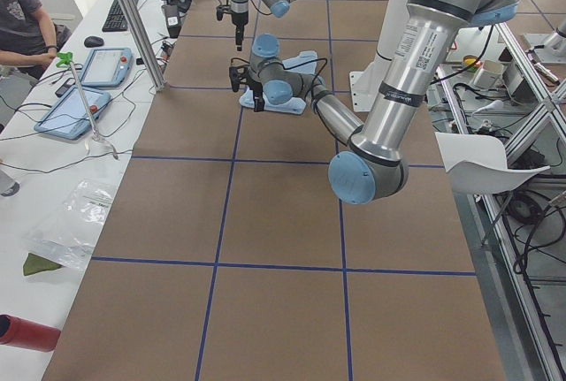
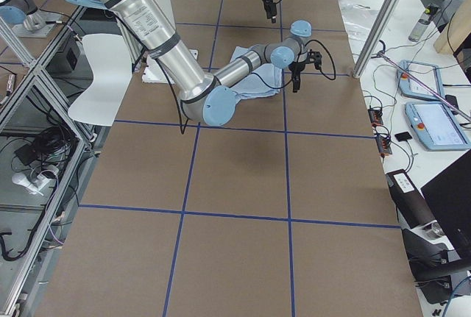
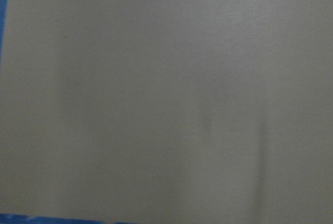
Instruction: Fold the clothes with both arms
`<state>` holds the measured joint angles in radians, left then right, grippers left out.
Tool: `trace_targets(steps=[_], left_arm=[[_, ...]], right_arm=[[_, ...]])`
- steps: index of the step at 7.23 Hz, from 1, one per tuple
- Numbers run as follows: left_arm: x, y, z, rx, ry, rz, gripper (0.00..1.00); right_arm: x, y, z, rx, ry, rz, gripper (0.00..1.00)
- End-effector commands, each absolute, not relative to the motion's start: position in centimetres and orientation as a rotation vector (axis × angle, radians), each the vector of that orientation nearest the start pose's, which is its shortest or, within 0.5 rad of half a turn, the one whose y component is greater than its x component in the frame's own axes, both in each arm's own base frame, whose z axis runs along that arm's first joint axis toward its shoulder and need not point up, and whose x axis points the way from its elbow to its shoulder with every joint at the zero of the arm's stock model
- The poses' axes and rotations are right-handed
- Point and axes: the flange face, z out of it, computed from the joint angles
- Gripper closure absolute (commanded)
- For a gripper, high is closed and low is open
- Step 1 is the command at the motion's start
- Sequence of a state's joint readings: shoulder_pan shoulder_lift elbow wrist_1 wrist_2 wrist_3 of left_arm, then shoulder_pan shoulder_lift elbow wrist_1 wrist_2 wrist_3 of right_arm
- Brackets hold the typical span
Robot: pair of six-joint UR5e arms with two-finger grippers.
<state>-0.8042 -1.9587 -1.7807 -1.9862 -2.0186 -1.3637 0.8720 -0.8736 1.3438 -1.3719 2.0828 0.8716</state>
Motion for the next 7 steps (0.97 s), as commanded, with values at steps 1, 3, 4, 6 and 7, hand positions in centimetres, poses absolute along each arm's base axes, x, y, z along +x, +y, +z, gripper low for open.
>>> trace_targets(steps=[1,3,4,6,7], left_arm=[[30.1,-52.5,34.2,0.207,1.008,-0.184,0.0],[22.9,-53.1,37.9,0.197,1.008,-0.132,0.0],[18.6,-52.3,41.5,0.238,0.958,-0.083,0.0],[9.6,-50.7,48.0,0.344,0.838,0.043,0.0],[5.5,-49.7,50.7,0.39,0.78,0.101,0.0]], right_arm=[[-31.7,-65.1,39.5,0.153,-0.76,-0.092,0.0],[-21.4,-65.1,48.1,0.14,-0.752,-0.182,0.0],[-16.4,-64.4,51.8,0.143,-0.755,-0.213,0.0],[-9.4,-62.0,57.5,0.14,-0.765,-0.246,0.0],[-7.0,-60.8,59.1,0.136,-0.765,-0.228,0.0]])
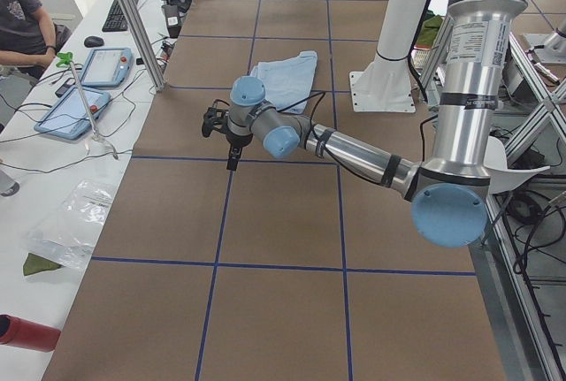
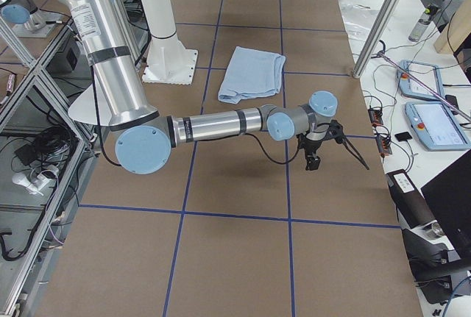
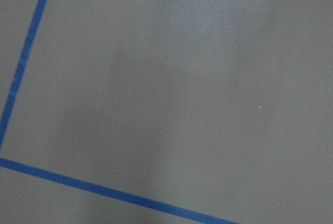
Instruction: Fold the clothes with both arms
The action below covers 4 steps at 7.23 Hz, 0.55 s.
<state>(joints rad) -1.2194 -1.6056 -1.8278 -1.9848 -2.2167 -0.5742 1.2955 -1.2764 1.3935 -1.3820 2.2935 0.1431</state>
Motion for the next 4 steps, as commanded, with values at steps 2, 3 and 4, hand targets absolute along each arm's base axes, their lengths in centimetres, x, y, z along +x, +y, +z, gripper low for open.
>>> trace_targets(steps=[2,3,4], left_arm=[[0.4,-48.6,53.4,0.386,0.762,0.04,0.0],[0.2,-48.5,53.4,0.376,0.78,-0.006,0.0],[0.2,-48.5,53.0,0.391,0.779,0.0,0.0]], right_arm=[[0.8,-58.2,61.8,0.131,-0.792,-0.092,0.0],[2.3,-56.9,61.9,0.146,-0.777,-0.064,0.0],[2.5,-54.9,62.2,0.147,-0.774,-0.062,0.0]])
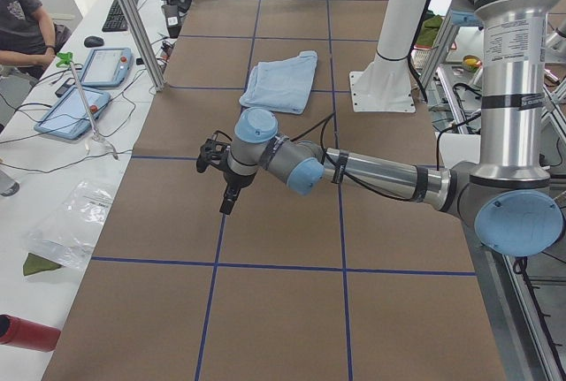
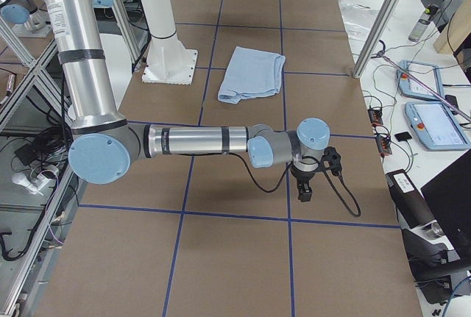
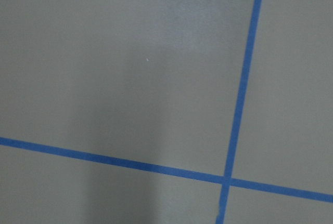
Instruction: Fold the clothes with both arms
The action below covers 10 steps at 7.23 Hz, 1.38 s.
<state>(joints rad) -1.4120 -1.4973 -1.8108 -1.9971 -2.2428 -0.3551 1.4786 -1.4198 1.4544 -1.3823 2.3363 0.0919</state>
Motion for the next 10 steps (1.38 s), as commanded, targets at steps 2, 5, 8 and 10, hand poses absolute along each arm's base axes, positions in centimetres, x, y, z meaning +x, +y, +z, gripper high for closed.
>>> trace_targets(steps=[2,5,8,10], left_arm=[[0.1,-47.5,56.4,0.327,0.762,-0.023,0.0],[0.1,-47.7,56.2,0.242,0.755,-0.048,0.0],[-5.8,-46.4,55.7,0.216,0.674,0.077,0.0],[-8.1,-46.2,60.3,0.166,0.673,0.056,0.0]], right_arm=[[2.6,-52.1,63.6,0.12,-0.77,-0.051,0.0],[2.9,-51.0,58.9,0.073,-0.773,-0.024,0.0],[3.5,-47.9,54.9,-0.009,-0.774,0.05,0.0],[4.3,-46.5,57.0,-0.045,-0.777,0.081,0.0]])
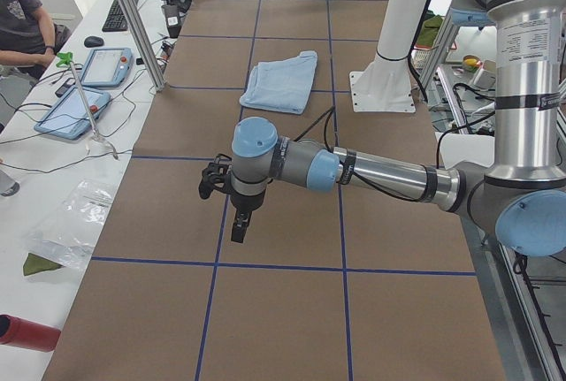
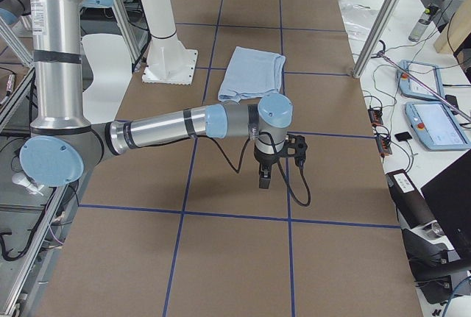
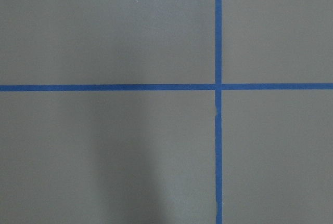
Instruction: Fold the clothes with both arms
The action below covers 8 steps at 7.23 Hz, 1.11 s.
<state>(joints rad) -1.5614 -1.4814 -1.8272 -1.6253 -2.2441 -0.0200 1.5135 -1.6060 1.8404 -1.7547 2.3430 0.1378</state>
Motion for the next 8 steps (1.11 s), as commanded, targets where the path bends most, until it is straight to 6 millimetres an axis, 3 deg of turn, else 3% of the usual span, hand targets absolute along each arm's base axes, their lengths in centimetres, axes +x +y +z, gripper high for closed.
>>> trace_targets(steps=[1,3,5,6,8], left_arm=[[-8.1,-45.9,63.2,0.135,0.677,0.046,0.0],[-8.1,-45.9,64.4,0.139,0.677,0.046,0.0],[-8.1,-46.0,63.8,0.149,0.677,0.046,0.0],[-7.8,-46.0,63.4,0.145,0.714,0.045,0.0],[-7.7,-45.6,63.7,0.139,0.732,0.045,0.0]], right_arm=[[5.3,-45.4,57.9,-0.061,-0.817,0.117,0.0],[6.2,-44.0,58.3,-0.071,-0.891,0.15,0.0],[6.3,-43.6,59.0,-0.083,-0.886,0.155,0.0],[6.3,-42.4,60.4,-0.11,-0.881,0.165,0.0],[6.8,-42.3,61.6,-0.082,-0.797,0.155,0.0]])
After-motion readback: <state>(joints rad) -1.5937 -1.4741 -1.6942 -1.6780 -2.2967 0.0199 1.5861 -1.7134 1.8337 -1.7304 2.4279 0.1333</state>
